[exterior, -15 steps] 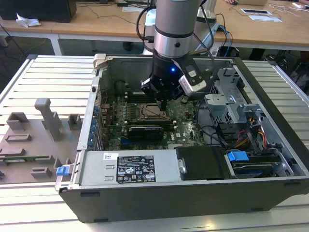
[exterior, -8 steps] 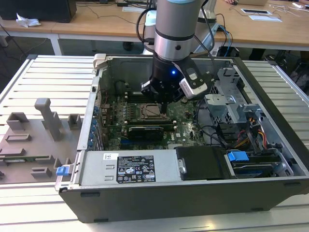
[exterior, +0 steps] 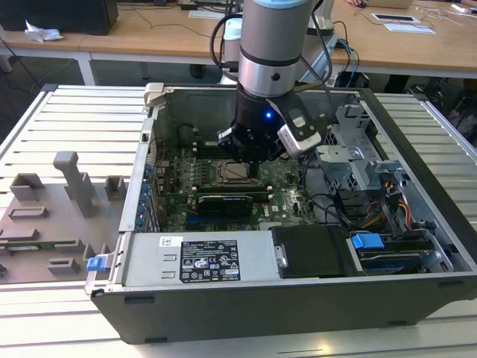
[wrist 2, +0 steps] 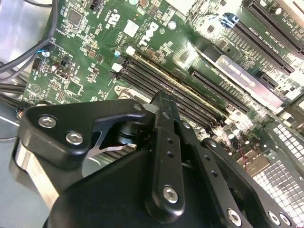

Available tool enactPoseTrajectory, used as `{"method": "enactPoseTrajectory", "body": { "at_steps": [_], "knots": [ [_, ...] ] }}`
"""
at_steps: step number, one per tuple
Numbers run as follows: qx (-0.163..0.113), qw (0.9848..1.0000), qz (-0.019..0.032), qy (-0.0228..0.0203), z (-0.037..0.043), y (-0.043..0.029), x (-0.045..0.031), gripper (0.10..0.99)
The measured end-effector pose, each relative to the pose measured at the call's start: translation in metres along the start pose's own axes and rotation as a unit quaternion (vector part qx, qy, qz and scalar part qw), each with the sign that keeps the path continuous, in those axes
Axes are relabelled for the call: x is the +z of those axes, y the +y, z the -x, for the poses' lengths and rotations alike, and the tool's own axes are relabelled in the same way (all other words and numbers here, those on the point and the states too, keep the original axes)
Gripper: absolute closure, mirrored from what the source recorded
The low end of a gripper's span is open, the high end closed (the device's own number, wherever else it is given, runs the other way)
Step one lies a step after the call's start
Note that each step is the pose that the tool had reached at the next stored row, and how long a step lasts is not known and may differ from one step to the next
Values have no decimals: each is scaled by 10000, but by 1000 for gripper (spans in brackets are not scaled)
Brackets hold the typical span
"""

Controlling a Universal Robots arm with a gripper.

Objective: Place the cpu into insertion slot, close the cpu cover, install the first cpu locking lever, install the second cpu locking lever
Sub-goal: 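Install the second cpu locking lever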

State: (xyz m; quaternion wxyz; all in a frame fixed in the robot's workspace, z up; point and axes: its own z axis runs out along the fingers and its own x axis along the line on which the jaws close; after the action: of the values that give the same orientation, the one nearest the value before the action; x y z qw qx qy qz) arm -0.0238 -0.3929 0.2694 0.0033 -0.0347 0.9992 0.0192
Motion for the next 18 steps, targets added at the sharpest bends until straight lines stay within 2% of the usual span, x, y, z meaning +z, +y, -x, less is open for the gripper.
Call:
{"method": "enactPoseTrajectory", "body": {
  "at_steps": [6, 8, 9, 10, 11, 12, 18],
  "knots": [
    [0, 10000, 10, -1, -1, -16, 48, 980],
    [0, 9999, 136, -9, -1, -16, 56, 980],
    [1, 9997, 243, -17, -2, -17, 57, 980],
    [2, 9993, 383, -27, -2, -18, 58, 980],
    [3, 9983, 584, -41, -3, -19, 59, 980],
    [4, 9980, 629, -44, -5, -19, 68, 980],
    [4, 9980, 631, -33, -6, -25, 200, 980]
  ]
}}
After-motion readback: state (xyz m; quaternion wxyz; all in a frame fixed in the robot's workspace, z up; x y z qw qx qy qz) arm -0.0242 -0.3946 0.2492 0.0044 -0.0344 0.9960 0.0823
